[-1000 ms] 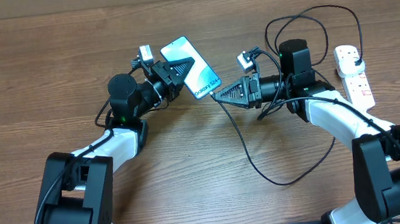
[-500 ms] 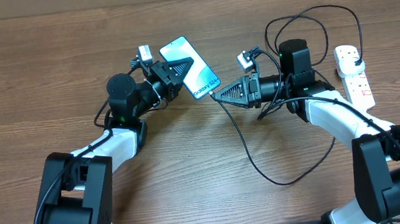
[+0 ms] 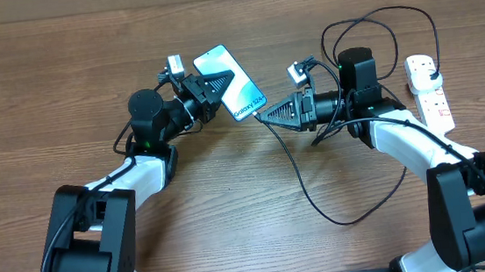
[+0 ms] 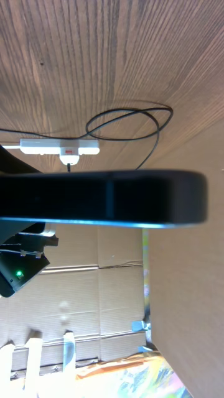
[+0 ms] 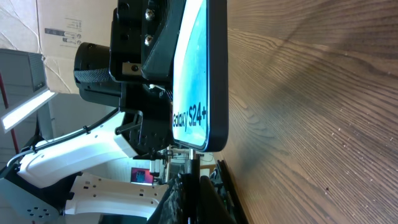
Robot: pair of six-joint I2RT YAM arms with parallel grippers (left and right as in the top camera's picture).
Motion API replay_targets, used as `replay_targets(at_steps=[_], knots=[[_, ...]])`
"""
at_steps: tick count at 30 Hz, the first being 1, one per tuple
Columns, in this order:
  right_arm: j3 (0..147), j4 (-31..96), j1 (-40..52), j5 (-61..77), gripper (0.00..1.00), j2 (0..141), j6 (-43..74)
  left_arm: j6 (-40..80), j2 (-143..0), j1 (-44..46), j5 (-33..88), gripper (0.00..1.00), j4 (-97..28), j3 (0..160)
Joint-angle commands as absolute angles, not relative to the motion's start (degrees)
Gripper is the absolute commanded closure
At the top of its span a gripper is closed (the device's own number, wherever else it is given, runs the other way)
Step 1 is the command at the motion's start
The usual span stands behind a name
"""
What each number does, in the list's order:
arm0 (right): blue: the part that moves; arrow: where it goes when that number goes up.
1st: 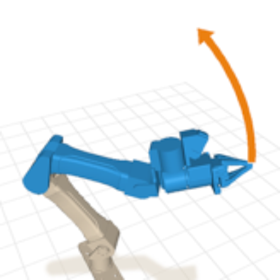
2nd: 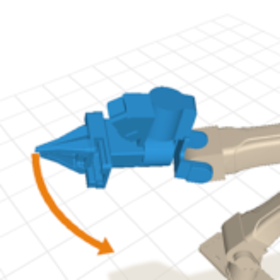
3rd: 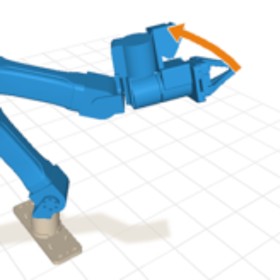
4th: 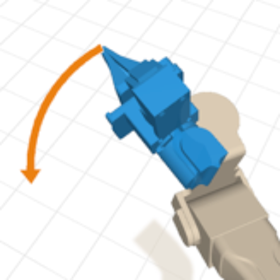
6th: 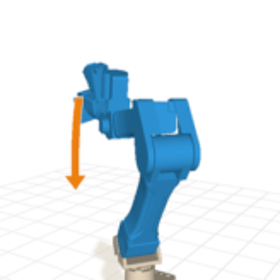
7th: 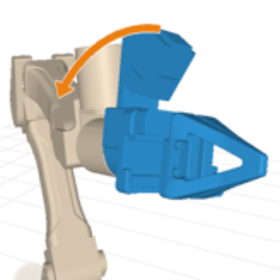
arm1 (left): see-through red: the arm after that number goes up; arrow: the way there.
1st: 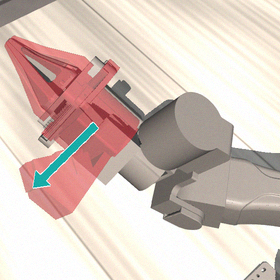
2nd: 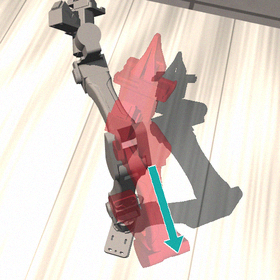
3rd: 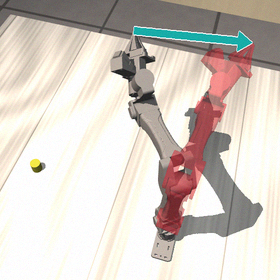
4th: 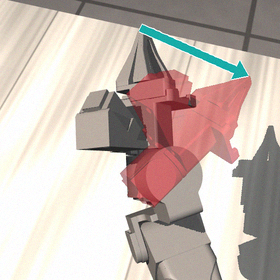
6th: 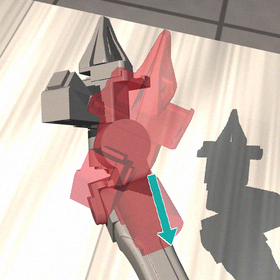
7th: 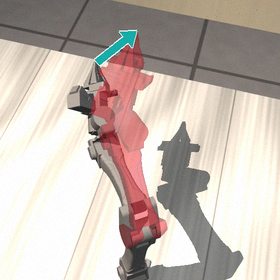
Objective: Plug charger to phone and switch on socket
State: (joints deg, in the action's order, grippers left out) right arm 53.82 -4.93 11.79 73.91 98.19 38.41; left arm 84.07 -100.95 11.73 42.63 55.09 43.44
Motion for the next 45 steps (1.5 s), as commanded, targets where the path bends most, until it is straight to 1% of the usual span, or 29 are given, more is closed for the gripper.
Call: replay_targets(at_steps=[1,9,19,23,31,36,45], knots=[[54.6,-5.3,11.9,73.2,0.96,97.1,38.6,84.2,-100.1,11.2,44.3,0.95,55.7,43.6],[54.6,-5.3,12.2,71.0,0.96,97.1,38.8,86.3,-100.1,11.4,43.5,0.96,55.8,43.6],[54.6,-6.9,14.9,68.1,0.96,97.1,38.9,87.0,-100.1,11.7,42.9,0.95,55.8,43.6],[54.6,-8.7,15.0,68.2,0.96,97.1,40.3,86.8,-100.1,11.7,43.0,0.96,55.8,43.6],[54.6,-6.6,15.0,68.9,0.96,97.1,40.0,85.7,-100.1,10.3,42.4,0.96,56.0,43.6],[54.6,-7.5,15.0,70.0,0.96,97.1,40.1,85.7,-100.1,8.9,42.5,0.96,56.0,43.6],[54.6,-9.0,15.0,71.0,0.96,97.1,40.8,85.7,-100.1,8.9,42.6,0.96,55.9,43.6]])
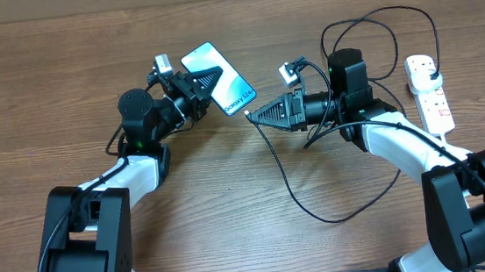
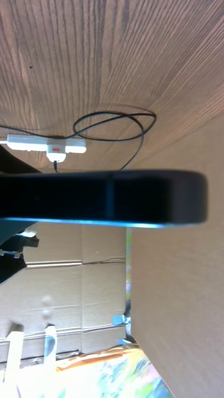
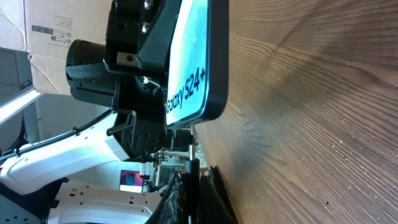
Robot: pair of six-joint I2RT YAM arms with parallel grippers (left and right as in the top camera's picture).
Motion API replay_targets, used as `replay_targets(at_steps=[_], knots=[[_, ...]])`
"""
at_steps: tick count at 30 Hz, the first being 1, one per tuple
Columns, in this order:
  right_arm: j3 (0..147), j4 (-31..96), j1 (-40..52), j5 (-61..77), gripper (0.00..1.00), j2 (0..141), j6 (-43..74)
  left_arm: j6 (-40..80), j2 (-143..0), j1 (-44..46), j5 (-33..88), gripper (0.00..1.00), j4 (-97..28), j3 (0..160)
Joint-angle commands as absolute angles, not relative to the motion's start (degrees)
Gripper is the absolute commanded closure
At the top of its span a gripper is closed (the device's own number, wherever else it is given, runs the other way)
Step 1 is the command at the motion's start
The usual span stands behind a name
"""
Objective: Plug charger to phone and switch on socket
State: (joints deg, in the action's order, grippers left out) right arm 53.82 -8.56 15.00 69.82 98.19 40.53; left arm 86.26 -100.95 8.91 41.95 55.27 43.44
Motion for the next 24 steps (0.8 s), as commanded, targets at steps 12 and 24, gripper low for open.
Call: replay_targets(at_steps=[12,24], knots=[[54.6,-11.5,15.0,69.5,0.96,97.1,42.5,85.4,-100.1,9.4,43.1,0.95,55.8,43.6],[54.6,-11.5,15.0,68.6,0.96,97.1,42.5,85.8,-100.1,10.3,43.5,0.96,55.8,43.6]])
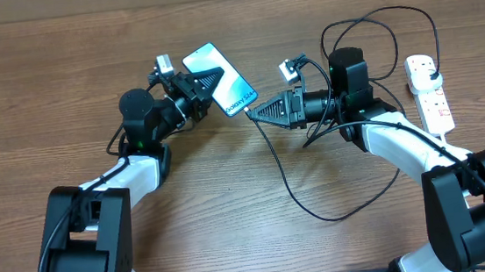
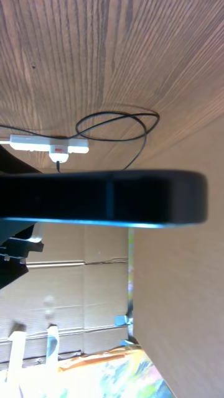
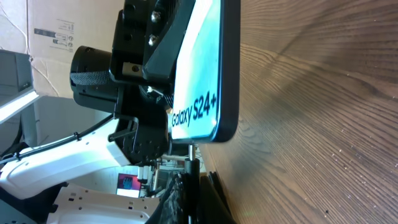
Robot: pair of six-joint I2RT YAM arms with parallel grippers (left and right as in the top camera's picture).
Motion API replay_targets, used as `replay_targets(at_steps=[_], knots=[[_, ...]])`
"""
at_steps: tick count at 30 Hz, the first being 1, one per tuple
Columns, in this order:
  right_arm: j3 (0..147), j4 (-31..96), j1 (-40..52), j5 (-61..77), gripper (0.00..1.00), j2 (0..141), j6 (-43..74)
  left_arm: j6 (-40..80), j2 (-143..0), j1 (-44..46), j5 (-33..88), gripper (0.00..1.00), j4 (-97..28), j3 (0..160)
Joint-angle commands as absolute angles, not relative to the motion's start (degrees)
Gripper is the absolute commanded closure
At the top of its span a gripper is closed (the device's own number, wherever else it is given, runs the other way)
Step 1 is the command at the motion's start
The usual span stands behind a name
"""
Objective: Plug charger to phone and switch on socket
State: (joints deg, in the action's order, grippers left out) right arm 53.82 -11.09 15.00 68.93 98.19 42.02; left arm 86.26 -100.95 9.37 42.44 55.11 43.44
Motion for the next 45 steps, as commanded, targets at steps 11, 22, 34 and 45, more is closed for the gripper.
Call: replay_targets(at_steps=[11,22,34,45], knots=[[54.6,-11.2,15.0,67.9,0.96,97.1,42.4,85.8,-100.1,10.5,44.2,0.95,55.8,43.6],[54.6,-10.7,14.1,66.9,0.96,97.1,42.4,85.7,-100.1,10.5,44.6,0.96,55.8,43.6],[54.6,-10.7,13.8,67.2,0.96,97.1,42.4,85.7,-100.1,10.5,44.4,0.96,55.8,43.6],[54.6,-11.4,13.8,68.5,0.96,97.1,43.3,85.3,-100.1,10.5,44.3,0.95,55.5,43.6]])
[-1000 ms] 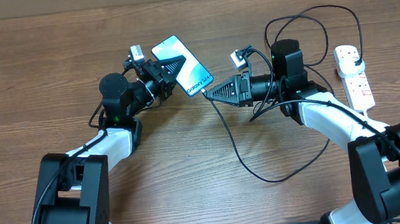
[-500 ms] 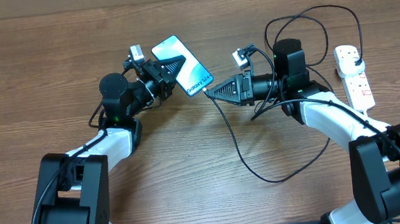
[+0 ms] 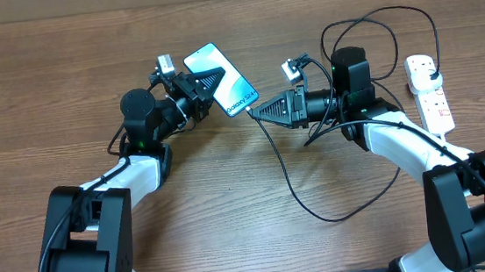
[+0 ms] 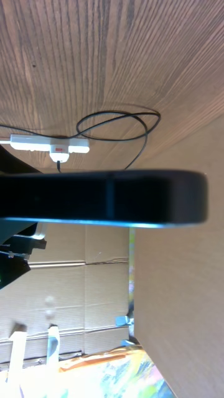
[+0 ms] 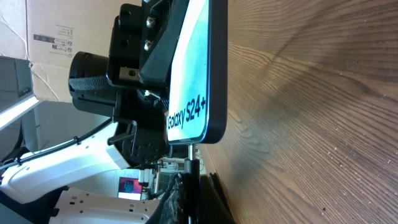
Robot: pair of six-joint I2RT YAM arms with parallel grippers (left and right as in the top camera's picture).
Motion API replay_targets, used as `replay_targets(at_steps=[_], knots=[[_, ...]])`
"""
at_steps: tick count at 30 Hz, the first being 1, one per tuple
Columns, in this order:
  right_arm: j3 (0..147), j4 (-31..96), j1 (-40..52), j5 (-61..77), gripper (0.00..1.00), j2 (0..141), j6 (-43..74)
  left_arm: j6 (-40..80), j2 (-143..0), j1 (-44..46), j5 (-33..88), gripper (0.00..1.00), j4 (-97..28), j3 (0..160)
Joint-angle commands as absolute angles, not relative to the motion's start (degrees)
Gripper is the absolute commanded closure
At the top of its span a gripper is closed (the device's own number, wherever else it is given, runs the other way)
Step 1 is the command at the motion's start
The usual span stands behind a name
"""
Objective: Plug charger to phone and switch on socket
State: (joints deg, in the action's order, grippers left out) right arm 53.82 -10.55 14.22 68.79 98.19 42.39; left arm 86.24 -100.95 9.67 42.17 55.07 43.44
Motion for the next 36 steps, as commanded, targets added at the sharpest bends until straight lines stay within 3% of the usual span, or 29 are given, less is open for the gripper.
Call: replay_targets(at_steps=[1,36], knots=[[54.6,-11.8,13.8,68.8,0.96,97.1,43.3,85.3,-100.1,10.5,44.3,0.96,55.5,43.6],[54.6,-11.5,13.8,69.0,0.96,97.1,43.3,85.2,-100.1,11.4,44.7,0.96,55.5,43.6]])
